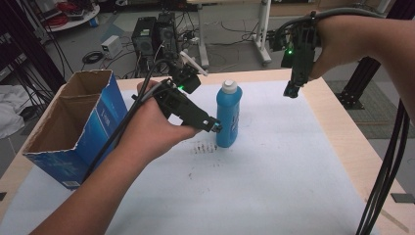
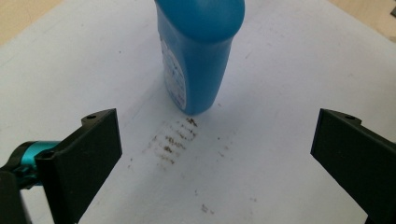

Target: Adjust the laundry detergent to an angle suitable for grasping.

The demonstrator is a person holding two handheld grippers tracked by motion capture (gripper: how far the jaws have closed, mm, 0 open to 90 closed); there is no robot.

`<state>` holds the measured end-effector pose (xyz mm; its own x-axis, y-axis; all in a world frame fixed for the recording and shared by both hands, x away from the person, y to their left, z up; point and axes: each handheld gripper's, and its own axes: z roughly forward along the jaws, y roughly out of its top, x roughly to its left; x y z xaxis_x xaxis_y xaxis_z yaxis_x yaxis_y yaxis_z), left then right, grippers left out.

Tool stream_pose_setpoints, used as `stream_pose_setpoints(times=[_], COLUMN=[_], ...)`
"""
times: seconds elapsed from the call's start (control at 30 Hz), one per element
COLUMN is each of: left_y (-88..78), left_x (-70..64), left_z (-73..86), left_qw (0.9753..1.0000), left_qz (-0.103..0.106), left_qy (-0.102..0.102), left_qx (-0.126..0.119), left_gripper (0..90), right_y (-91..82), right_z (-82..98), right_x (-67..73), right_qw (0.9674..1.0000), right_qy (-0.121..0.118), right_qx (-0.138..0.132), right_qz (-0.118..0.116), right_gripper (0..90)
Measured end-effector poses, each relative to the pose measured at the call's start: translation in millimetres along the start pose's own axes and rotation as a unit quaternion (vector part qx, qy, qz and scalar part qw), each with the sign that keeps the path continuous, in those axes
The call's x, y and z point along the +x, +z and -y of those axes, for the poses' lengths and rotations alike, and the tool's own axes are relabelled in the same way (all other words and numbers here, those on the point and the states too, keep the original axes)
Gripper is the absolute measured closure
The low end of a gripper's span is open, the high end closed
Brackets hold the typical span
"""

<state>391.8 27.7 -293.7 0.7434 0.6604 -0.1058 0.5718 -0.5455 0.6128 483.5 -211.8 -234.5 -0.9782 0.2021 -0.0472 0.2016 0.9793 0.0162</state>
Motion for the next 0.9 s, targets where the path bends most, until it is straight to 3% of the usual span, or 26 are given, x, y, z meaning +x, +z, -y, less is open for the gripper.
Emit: stream_pose_setpoints(times=[0.13, 0.43, 0.77, 0.9], left_y=[5.4, 18.6, 36.4, 44.3], left_x=[-1.3, -8.9, -6.6, -5.8], left_z=[-4.8, -29.0, -39.2, -41.0], left_qw=[0.9999, 0.9997, 0.9994, 0.9991], left_qz=[0.002, -0.012, -0.015, -0.005], left_qy=[-0.011, -0.013, -0.026, -0.035], left_qx=[-0.012, -0.019, -0.017, -0.024], left_gripper=[1.7, 1.7, 1.7, 1.7], right_y=[0.9, 2.4, 3.0, 3.6], right_z=[1.2, -1.0, 1.4, 3.5], right_x=[-1.0, -2.5, -3.1, -3.3], right_qw=[1.0000, 1.0000, 1.0000, 1.0000], right_qy=[-0.001, 0.000, 0.002, 0.006], right_qx=[0.000, 0.000, 0.002, 0.004], right_qz=[-0.001, -0.002, -0.002, -0.002], right_gripper=[2.5, 2.5, 2.5, 2.5])
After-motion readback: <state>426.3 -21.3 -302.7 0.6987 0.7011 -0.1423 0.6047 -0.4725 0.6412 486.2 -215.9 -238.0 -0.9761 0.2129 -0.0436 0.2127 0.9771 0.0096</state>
